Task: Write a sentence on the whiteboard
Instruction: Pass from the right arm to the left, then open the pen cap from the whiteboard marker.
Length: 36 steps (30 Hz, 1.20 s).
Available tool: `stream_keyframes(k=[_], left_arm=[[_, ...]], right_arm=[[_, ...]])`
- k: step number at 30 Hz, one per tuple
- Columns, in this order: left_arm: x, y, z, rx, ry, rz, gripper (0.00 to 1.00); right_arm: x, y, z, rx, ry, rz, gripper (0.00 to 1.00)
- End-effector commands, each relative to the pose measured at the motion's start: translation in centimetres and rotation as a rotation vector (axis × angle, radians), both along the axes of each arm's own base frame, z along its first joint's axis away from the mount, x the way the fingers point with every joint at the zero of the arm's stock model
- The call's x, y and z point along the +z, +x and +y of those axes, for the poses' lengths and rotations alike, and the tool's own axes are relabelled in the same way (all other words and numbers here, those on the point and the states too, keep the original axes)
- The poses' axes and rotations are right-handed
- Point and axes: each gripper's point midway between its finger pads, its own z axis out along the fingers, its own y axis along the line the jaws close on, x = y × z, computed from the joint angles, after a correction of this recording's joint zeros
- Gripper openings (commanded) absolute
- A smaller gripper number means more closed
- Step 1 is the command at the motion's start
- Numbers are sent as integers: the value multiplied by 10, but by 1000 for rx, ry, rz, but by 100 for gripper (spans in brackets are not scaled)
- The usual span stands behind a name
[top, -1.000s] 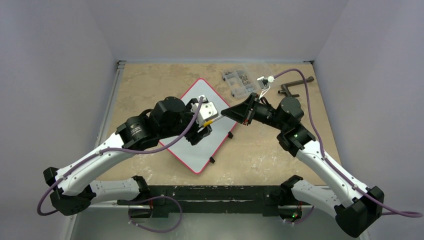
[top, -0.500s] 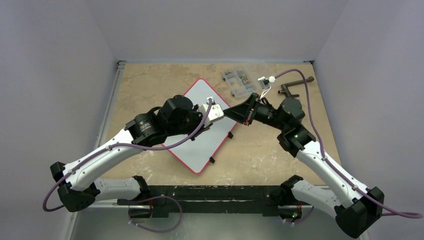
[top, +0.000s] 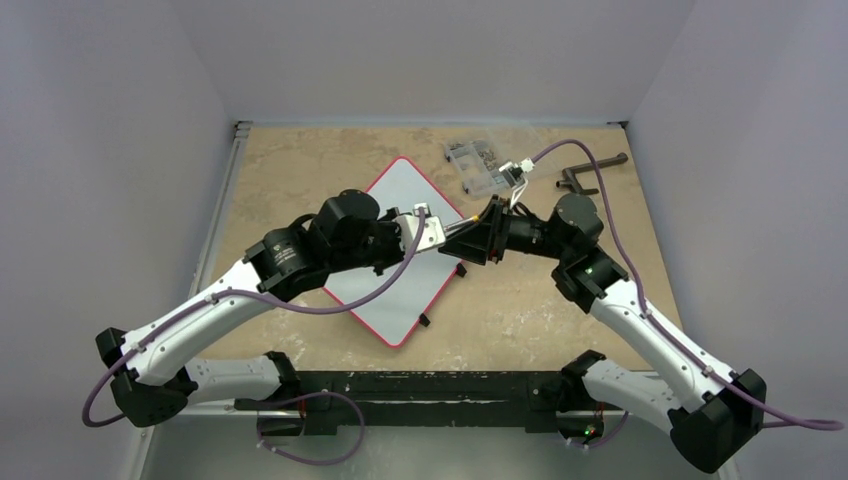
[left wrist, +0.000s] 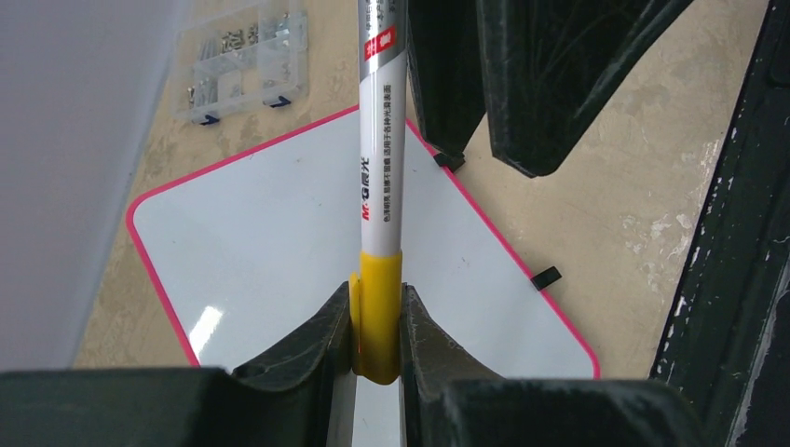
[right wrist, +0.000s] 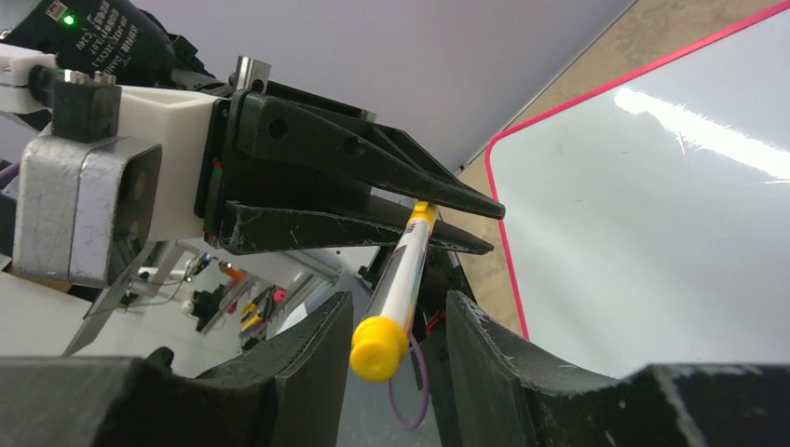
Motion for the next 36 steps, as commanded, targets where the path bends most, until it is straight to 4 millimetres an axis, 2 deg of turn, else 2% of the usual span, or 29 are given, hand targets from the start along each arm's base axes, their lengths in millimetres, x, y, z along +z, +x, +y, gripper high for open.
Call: stream_keyframes(k=[1,10,14,19,23,31,36], left_arm=[[11,1,-2,-72,2,-84,0],[1,-1,-11,-108,25,-57,0],[0,-1,-14,-110,28,-35,0],[-4,0,-15,-109,38,-27,0],[-8,-1,-16,-111,50,-24,0],[-8,-4,-15,-113,51,-25,0],[-11,-4,-12,-107,57,-27,0]], right_arm=[[18,-7,3,58,23,-51,40],[17,-3,9,66,35,-42,36],[14,-1,13,73,31,-36,28],[12,1,18,77,28,-30,24],[9,3,20,72,23,-25,24],[6,10,21,41,12,-19,34],[5,12,21,27,4,-22,35]])
